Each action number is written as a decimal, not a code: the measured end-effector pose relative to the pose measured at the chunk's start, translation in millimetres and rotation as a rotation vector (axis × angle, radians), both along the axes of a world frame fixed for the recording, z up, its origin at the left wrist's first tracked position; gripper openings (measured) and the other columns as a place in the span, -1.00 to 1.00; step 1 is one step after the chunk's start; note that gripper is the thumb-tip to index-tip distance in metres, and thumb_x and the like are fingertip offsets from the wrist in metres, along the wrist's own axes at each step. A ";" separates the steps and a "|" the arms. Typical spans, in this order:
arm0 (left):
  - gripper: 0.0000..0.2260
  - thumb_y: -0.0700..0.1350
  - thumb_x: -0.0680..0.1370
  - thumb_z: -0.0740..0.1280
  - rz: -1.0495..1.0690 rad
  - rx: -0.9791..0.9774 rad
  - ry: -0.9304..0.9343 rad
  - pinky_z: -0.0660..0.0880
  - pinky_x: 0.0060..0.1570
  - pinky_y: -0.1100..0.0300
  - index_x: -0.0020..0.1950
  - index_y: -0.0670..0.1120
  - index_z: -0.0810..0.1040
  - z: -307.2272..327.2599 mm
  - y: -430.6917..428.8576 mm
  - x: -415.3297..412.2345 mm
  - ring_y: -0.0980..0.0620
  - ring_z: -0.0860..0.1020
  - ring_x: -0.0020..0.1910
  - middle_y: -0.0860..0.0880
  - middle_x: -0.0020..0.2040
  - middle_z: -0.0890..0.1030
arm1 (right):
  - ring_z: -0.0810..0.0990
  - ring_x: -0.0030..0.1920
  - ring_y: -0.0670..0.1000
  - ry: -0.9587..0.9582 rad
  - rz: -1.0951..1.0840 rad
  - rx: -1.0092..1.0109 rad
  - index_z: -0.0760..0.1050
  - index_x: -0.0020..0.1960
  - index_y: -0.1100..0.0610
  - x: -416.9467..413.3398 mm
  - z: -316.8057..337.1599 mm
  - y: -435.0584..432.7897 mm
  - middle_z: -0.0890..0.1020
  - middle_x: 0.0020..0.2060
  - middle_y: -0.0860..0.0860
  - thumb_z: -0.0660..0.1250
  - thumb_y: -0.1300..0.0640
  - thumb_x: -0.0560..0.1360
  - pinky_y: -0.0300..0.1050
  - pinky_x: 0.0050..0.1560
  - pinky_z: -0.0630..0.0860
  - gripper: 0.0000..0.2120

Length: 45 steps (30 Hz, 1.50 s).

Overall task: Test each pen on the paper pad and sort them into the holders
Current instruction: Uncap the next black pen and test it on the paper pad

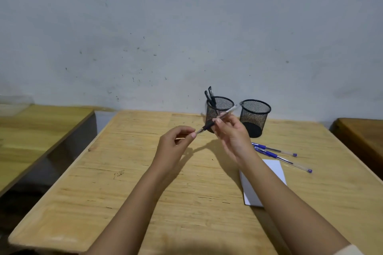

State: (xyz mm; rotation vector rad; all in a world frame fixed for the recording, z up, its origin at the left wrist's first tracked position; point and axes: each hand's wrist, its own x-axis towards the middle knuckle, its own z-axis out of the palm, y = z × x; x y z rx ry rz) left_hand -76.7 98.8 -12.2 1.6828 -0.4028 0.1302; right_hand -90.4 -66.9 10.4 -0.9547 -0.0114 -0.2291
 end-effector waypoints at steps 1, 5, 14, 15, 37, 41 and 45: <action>-0.92 -0.14 0.50 0.39 -0.030 0.003 -0.005 0.50 -0.14 0.34 -0.07 0.03 0.63 1.9 -1.2 -2.3 0.16 0.60 -0.09 0.07 -0.08 0.66 | 0.60 -0.14 -0.08 -0.002 -0.006 0.046 0.42 -0.12 0.18 -5.6 -0.3 -1.8 0.55 -0.19 0.06 0.19 0.43 0.50 -0.31 -0.06 0.58 -0.82; -0.91 -0.17 0.48 0.41 -0.064 -0.053 -0.009 0.55 -0.05 0.17 -0.09 0.02 0.66 6.7 -7.5 -11.0 0.07 0.62 -0.12 0.03 -0.15 0.68 | 0.63 -0.17 -0.10 -0.014 0.002 0.091 0.43 -0.12 0.16 -20.7 -3.8 -6.2 0.54 -0.18 0.08 0.21 0.43 0.49 -0.28 -0.06 0.58 -0.82; -0.82 -0.16 0.54 0.33 -0.095 0.067 -0.125 0.53 0.03 -0.06 -0.16 0.11 0.63 28.3 -12.5 -25.9 0.01 0.60 -0.16 -0.07 -0.20 0.65 | 0.59 -0.10 0.04 -0.151 -0.043 -0.400 0.61 -0.21 0.09 -42.2 6.1 -18.1 0.64 -0.24 0.06 0.45 0.33 0.31 -0.17 0.02 0.54 -0.83; -0.83 -0.15 0.54 0.33 -0.105 0.062 -0.123 0.53 0.03 -0.05 -0.15 0.09 0.63 29.2 -12.8 -26.8 0.01 0.60 -0.16 -0.08 -0.20 0.65 | 0.58 -0.08 0.07 -0.158 -0.042 -0.436 0.64 -0.22 0.07 -42.9 6.5 -18.9 0.64 -0.22 0.10 0.48 0.27 0.27 -0.14 0.03 0.53 -0.85; -0.92 -0.21 0.48 0.40 0.128 0.207 0.082 0.44 -0.25 0.45 -0.09 -0.04 0.63 -7.4 53.0 -14.6 0.14 0.59 -0.17 0.06 -0.18 0.64 | 0.62 -0.23 -0.08 0.028 -0.306 -0.337 0.61 -0.19 0.16 -63.4 -3.4 -100.2 0.68 -0.34 -0.04 0.45 0.37 0.30 -0.32 -0.12 0.55 -0.84; -0.86 -0.15 0.48 0.41 0.047 0.342 0.076 0.46 -0.12 0.41 0.02 -0.08 0.65 -26.1 22.1 -9.8 0.18 0.56 -0.06 0.06 -0.06 0.64 | 0.58 -0.26 -0.06 0.120 -0.287 -0.404 0.61 -0.18 0.19 -57.6 -17.4 -82.7 0.63 -0.28 0.08 0.47 0.34 0.32 -0.29 -0.18 0.52 -0.88; -0.83 -0.14 0.49 0.40 0.021 0.522 -0.034 0.35 -0.09 0.45 0.06 -0.12 0.65 -33.6 15.1 -2.1 0.12 0.54 -0.02 0.01 -0.01 0.64 | 0.64 -0.20 -0.05 0.117 -0.273 -0.349 0.59 -0.03 0.35 -57.4 -20.7 -79.5 0.65 -0.22 0.12 0.42 0.37 0.36 -0.35 -0.10 0.56 -0.82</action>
